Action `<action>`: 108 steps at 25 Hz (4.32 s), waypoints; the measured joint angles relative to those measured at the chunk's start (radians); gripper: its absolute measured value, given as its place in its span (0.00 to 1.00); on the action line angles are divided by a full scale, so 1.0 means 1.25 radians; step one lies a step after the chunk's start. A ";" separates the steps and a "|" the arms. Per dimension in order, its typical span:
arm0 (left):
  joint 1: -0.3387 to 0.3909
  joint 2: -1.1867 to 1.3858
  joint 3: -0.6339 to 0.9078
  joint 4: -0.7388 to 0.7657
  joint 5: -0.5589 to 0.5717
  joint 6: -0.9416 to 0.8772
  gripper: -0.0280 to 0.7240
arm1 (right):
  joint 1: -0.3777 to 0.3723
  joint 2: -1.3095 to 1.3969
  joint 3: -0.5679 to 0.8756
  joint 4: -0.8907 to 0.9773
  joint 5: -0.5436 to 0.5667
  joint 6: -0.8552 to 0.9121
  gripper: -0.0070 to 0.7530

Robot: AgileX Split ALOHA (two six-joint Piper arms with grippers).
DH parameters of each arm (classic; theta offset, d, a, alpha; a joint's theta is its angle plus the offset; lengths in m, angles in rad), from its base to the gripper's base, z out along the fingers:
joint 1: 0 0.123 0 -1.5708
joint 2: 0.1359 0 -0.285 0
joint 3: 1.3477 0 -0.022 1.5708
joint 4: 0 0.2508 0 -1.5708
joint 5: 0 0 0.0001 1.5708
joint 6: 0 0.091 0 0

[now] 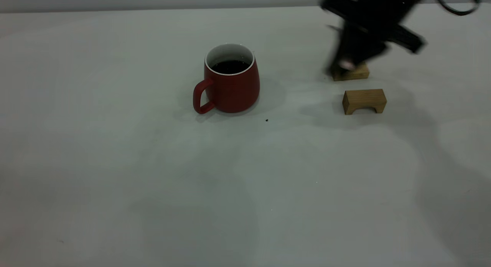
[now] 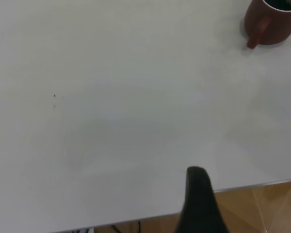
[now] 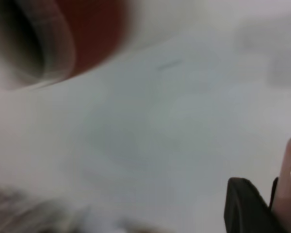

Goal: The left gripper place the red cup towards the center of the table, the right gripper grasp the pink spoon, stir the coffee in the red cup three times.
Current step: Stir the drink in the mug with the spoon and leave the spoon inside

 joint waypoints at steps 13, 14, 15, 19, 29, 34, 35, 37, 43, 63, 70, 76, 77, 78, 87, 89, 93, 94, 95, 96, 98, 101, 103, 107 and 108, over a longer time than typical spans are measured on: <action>0.000 0.000 0.000 0.000 0.000 0.000 0.82 | 0.099 0.055 -0.016 0.765 0.122 -0.033 0.17; 0.000 0.000 0.000 0.000 0.000 0.000 0.82 | 0.099 0.055 -0.016 0.771 0.122 0.020 0.17; 0.000 0.000 0.000 0.000 0.000 0.000 0.82 | 0.100 0.055 -0.016 0.776 0.122 0.085 0.17; 0.000 0.000 0.000 0.000 0.000 0.000 0.82 | 0.101 0.056 -0.016 0.777 0.122 0.332 0.17; 0.000 0.000 0.000 0.000 0.000 0.000 0.82 | 0.101 0.147 -0.098 0.781 0.134 0.522 0.17; 0.000 0.000 0.000 0.000 0.000 -0.001 0.82 | 0.087 0.239 -0.152 0.778 0.135 0.527 0.17; 0.000 0.000 0.000 0.000 0.000 -0.001 0.82 | 0.077 0.247 -0.153 0.777 0.135 0.529 0.17; 0.000 0.000 0.000 0.000 0.000 -0.001 0.82 | 0.058 0.255 -0.153 0.771 0.134 0.530 0.17; 0.000 0.000 0.000 0.000 0.000 -0.001 0.82 | 0.042 0.258 -0.155 0.780 0.134 0.531 0.17; 0.000 0.000 0.000 0.000 0.000 0.000 0.82 | 0.085 0.375 -0.311 0.781 0.160 0.525 0.17; 0.000 0.000 0.000 0.000 0.000 0.000 0.82 | 0.066 0.322 -0.181 0.783 0.147 0.513 0.17; 0.000 0.000 0.000 0.000 0.000 0.000 0.82 | 0.102 0.350 -0.254 0.780 0.167 0.513 0.17; 0.000 0.000 0.000 0.000 0.000 0.000 0.82 | 0.103 0.358 -0.276 0.780 0.170 0.513 0.17; 0.000 0.000 0.000 0.000 0.000 0.000 0.82 | 0.103 0.364 -0.290 0.780 0.170 0.512 0.17; 0.000 0.000 0.000 0.000 0.000 0.000 0.82 | 0.045 0.336 -0.207 0.781 0.156 0.496 0.17; 0.000 0.000 0.000 0.000 0.000 0.000 0.82 | 0.052 0.329 -0.193 0.782 0.157 0.504 0.17; 0.000 0.000 0.000 0.000 0.000 0.000 0.82 | 0.091 0.328 -0.193 0.782 0.157 0.549 0.17; 0.000 0.000 0.000 0.000 0.000 0.000 0.82 | 0.101 0.333 -0.203 0.780 0.158 0.555 0.17; 0.000 0.000 0.000 0.000 0.000 0.000 0.82 | 0.109 0.341 -0.221 0.780 0.158 0.558 0.17; 0.000 0.000 0.000 0.000 0.000 0.000 0.82 | 0.113 0.351 -0.244 0.780 0.158 0.558 0.17; 0.000 0.000 0.000 0.000 0.000 -0.001 0.82 | 0.113 0.370 -0.285 0.780 0.158 0.550 0.17; 0.000 0.000 0.000 0.000 0.000 -0.001 0.82 | 0.105 0.379 -0.313 0.780 0.157 0.514 0.17; 0.000 0.000 0.000 0.000 0.000 -0.001 0.82 | 0.092 0.379 -0.315 0.780 0.158 0.494 0.17; 0.000 0.000 0.000 0.000 0.001 -0.001 0.82 | 0.060 0.369 -0.285 0.781 0.158 0.482 0.17; 0.000 0.000 0.000 0.000 0.001 -0.001 0.82 | 0.052 0.363 -0.267 0.781 0.158 0.482 0.17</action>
